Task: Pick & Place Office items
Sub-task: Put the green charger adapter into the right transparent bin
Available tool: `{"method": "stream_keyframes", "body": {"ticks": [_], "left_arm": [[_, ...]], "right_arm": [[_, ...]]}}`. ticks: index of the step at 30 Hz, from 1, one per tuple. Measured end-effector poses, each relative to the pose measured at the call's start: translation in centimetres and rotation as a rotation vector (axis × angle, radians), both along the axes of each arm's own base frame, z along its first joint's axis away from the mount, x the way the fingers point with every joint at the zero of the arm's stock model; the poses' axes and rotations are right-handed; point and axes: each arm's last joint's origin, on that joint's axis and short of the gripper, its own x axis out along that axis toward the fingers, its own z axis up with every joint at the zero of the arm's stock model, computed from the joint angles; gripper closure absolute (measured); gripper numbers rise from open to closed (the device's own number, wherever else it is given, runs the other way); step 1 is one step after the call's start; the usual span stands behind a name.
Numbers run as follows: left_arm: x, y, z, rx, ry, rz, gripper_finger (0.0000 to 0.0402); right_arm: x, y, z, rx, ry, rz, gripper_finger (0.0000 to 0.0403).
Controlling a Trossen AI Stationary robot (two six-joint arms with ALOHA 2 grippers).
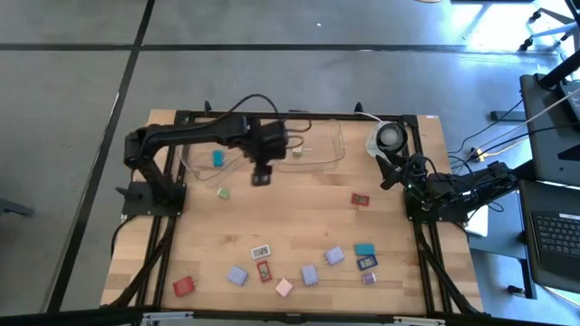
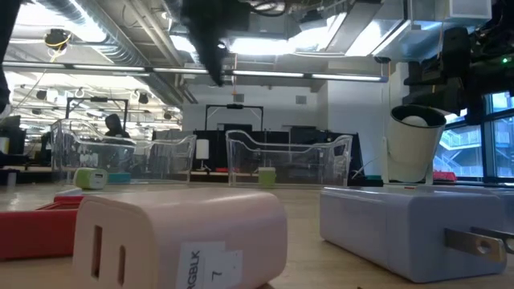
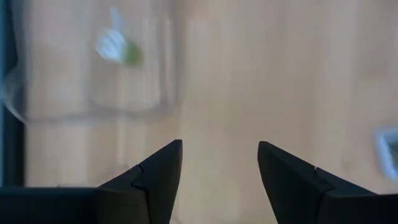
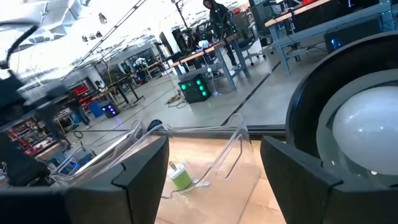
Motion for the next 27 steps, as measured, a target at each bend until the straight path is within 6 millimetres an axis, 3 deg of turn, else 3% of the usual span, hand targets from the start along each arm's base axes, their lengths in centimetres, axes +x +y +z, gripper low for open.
{"method": "stream_keyframes", "body": {"ticks": [5, 10, 19, 27], "left_arm": [[-1.8, -2.7, -0.5, -0.034, 0.064, -0.050, 0.0201], [-3.4, -4.2, -3.5, -0.039, 0.170, -0.126, 0.0202], [-6.6, -4.6, -11.1, -0.047, 0.384, -0.234, 0.0203], [-7.7, -4.7, -14.2, -0.032, 0.402, -0.337, 0.0203]], "right_arm": [[-0.1, -0.1, 0.0, 0.000, 0.003, -0.057, 0.0145], [-0.2, -0.1, 0.0, -0.005, 0.009, -0.075, 0.0145], [-0.2, -0.1, 0.0, -0.005, 0.008, -0.076, 0.0145], [-0.2, -0.1, 0.0, -0.004, 0.008, -0.076, 0.0145]]}}
